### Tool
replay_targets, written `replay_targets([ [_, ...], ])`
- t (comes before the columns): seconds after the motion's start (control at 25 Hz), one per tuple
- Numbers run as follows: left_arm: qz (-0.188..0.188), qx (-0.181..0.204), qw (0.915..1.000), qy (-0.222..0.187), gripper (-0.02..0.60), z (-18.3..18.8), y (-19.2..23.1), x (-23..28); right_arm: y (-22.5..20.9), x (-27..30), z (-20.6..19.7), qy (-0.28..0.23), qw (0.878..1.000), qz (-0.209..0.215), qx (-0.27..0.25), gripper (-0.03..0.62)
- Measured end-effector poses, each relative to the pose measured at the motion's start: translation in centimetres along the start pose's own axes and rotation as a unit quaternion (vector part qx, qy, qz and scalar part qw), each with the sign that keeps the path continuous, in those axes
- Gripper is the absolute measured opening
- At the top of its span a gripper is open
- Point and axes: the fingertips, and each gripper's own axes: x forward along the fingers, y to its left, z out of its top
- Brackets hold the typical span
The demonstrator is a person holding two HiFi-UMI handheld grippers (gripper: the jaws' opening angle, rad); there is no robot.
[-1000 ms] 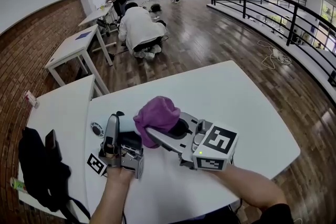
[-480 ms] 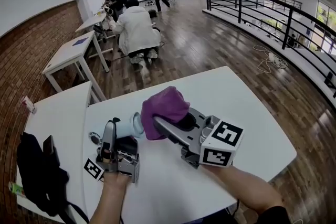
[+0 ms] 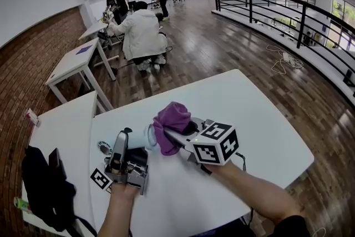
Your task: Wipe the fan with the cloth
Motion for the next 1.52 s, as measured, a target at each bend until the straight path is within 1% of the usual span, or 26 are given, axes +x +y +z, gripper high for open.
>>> replay_targets([
  [0.04, 0.016, 0.029, 0.9987, 0.039, 0.153, -0.8, 0.2, 0.2, -1.4, -0.1, -0.7, 0.021, 0.999, -0.032, -0.006, 0.069],
  [0.08, 0.036, 0.072, 0.9929, 0.087, 0.153, -1.8, 0.5, 0.6, -2.7, -0.5, -0.7, 0.029, 0.998, -0.057, -0.01, 0.069],
  [0.12, 0.058, 0.129, 0.9799, 0.141, 0.153, -2.9, 0.8, 1.0, -3.9, -1.2, -0.2, 0.025, 0.997, -0.074, -0.012, 0.069],
  [0.16, 0.077, 0.191, 0.9588, 0.195, 0.153, -3.9, 1.3, 1.4, -4.8, -2.0, 0.7, 0.014, 0.996, -0.086, -0.01, 0.069],
  [0.2, 0.091, 0.251, 0.9315, 0.247, 0.153, -4.9, 1.8, 1.7, -5.6, -2.8, 1.7, 0.0, 0.995, -0.095, -0.006, 0.069],
  [0.24, 0.099, 0.302, 0.9009, 0.296, 0.153, -6.0, 2.4, 1.9, -6.1, -3.5, 2.5, -0.014, 0.994, -0.104, -0.003, 0.069],
  [0.28, 0.099, 0.342, 0.8695, 0.343, 0.153, -7.1, 3.0, 1.9, -6.5, -4.1, 3.2, -0.024, 0.993, -0.112, -0.003, 0.069],
  [0.32, 0.093, 0.371, 0.8391, 0.387, 0.153, -8.3, 3.5, 1.8, -6.9, -4.5, 3.6, -0.031, 0.992, -0.118, -0.004, 0.069],
  [0.36, 0.082, 0.391, 0.8115, 0.427, 0.153, -9.5, 4.1, 1.7, -7.2, -4.8, 3.8, -0.034, 0.992, -0.124, -0.005, 0.069],
  [0.4, 0.073, 0.402, 0.789, 0.459, 0.153, -10.5, 4.7, 1.5, -7.4, -5.0, 3.9, -0.034, 0.991, -0.127, -0.005, 0.069],
  [0.44, 0.065, 0.406, 0.773, 0.483, 0.153, -11.3, 5.2, 1.6, -7.6, -5.0, 3.8, -0.033, 0.991, -0.128, -0.003, 0.069],
  [0.48, 0.059, 0.406, 0.7631, 0.5, 0.153, -11.8, 5.6, 1.7, -7.6, -4.9, 3.6, -0.03, 0.992, -0.126, -0.002, 0.069],
  [0.56, 0.047, 0.401, 0.7491, 0.525, 0.153, -12.2, 6.0, 2.0, -7.5, -4.4, 3.3, -0.024, 0.992, -0.121, 0.0, 0.069],
  [0.6, 0.041, 0.398, 0.7399, 0.54, 0.153, -12.4, 6.2, 2.0, -7.3, -4.1, 3.1, -0.021, 0.993, -0.119, 0.0, 0.069],
  [0.64, 0.035, 0.396, 0.7282, 0.558, 0.153, -12.5, 6.5, 2.0, -7.2, -3.9, 3.0, -0.017, 0.993, -0.117, 0.0, 0.069],
  [0.68, 0.032, 0.395, 0.7137, 0.578, 0.153, -12.7, 6.8, 1.9, -7.0, -3.8, 2.9, -0.015, 0.993, -0.114, -0.001, 0.069],
  [0.76, 0.035, 0.4, 0.6797, 0.614, 0.153, -13.2, 7.5, 1.9, -6.9, -3.8, 2.7, -0.01, 0.994, -0.112, -0.002, 0.069],
  [0.8, 0.04, 0.404, 0.6659, 0.626, 0.153, -13.3, 7.8, 2.0, -6.9, -3.8, 2.6, -0.008, 0.994, -0.112, -0.003, 0.069],
  [0.84, 0.045, 0.407, 0.6576, 0.632, 0.155, -13.4, 8.1, 2.1, -7.0, -3.8, 2.6, -0.006, 0.994, -0.112, -0.003, 0.069],
  [0.88, 0.048, 0.409, 0.655, 0.634, 0.155, -13.4, 8.2, 2.3, -7.1, -3.8, 2.5, -0.005, 0.994, -0.112, -0.002, 0.069],
  [0.92, 0.049, 0.408, 0.6571, 0.632, 0.155, -13.4, 8.2, 2.3, -7.1, -3.8, 2.5, -0.003, 0.994, -0.112, -0.001, 0.069],
  [0.96, 0.048, 0.405, 0.6625, 0.628, 0.155, -13.4, 8.0, 2.2, -7.2, -3.8, 2.4, -0.002, 0.994, -0.112, 0.0, 0.069],
  [1.08, 0.045, 0.401, 0.6863, 0.605, 0.179, -12.4, 7.6, 2.2, -7.2, -3.8, 2.4, 0.002, 0.994, -0.111, 0.0, 0.069],
  [1.16, 0.047, 0.399, 0.6977, 0.593, 0.179, -11.7, 7.5, 2.0, -7.1, -3.7, 2.5, 0.003, 0.994, -0.109, -0.002, 0.069],
  [1.2, 0.049, 0.4, 0.7, 0.59, 0.179, -11.5, 7.5, 1.8, -7.1, -3.7, 2.5, 0.003, 0.994, -0.107, -0.002, 0.069],
  [1.52, 0.072, 0.413, 0.7021, 0.575, 0.17, -12.0, 8.5, 1.0, -6.9, -3.5, 2.2, 0.009, 0.995, -0.102, -0.001, 0.069],
])
